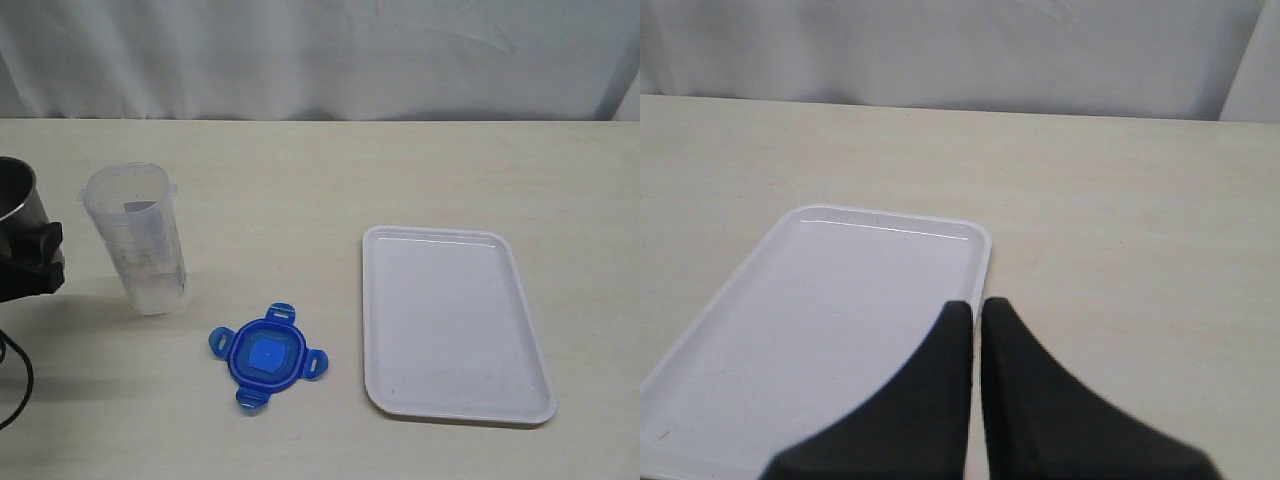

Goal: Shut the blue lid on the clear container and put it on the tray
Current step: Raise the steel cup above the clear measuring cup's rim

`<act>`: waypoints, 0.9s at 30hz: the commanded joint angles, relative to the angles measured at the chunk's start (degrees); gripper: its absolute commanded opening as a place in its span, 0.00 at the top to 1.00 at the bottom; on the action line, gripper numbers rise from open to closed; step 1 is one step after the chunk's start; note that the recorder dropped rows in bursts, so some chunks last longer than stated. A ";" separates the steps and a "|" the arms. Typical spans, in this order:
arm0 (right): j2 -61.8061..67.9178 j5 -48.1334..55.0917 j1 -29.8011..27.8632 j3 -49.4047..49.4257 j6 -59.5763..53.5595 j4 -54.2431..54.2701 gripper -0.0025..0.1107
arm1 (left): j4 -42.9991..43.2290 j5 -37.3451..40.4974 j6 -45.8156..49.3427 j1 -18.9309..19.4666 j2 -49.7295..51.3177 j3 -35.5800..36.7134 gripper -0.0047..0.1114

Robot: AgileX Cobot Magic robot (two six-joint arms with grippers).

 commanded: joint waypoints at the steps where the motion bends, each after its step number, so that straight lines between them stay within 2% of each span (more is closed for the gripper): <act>1: -0.21 -0.17 -0.37 0.15 -0.01 -0.10 0.94 | -1.84 4.63 -0.06 0.11 -4.44 -3.28 0.96; 3: -0.21 -0.17 -0.37 0.15 -0.01 -0.10 0.94 | -1.84 10.12 -0.06 0.11 -5.63 -5.60 0.96; 7: -0.21 -0.17 -0.37 0.15 -0.01 -0.10 0.94 | -2.08 15.99 -1.24 0.11 -8.22 -9.56 0.96; 15: -0.21 -0.17 -0.37 0.15 -0.01 -0.10 0.94 | -2.08 17.50 -4.72 0.11 -9.35 -12.73 0.96; 19: -0.21 -0.17 -0.37 0.15 -0.01 -0.10 0.94 | -2.08 22.21 -4.62 0.11 -9.35 -16.70 0.96; 22: -0.21 -0.17 -0.37 0.15 -0.01 -0.10 0.94 | -1.54 28.03 -4.62 0.11 -9.35 -22.42 0.96; 27: -0.21 -0.17 -0.37 0.15 -0.01 -0.10 0.94 | 5.46 34.08 -4.38 0.11 -9.35 -28.41 0.96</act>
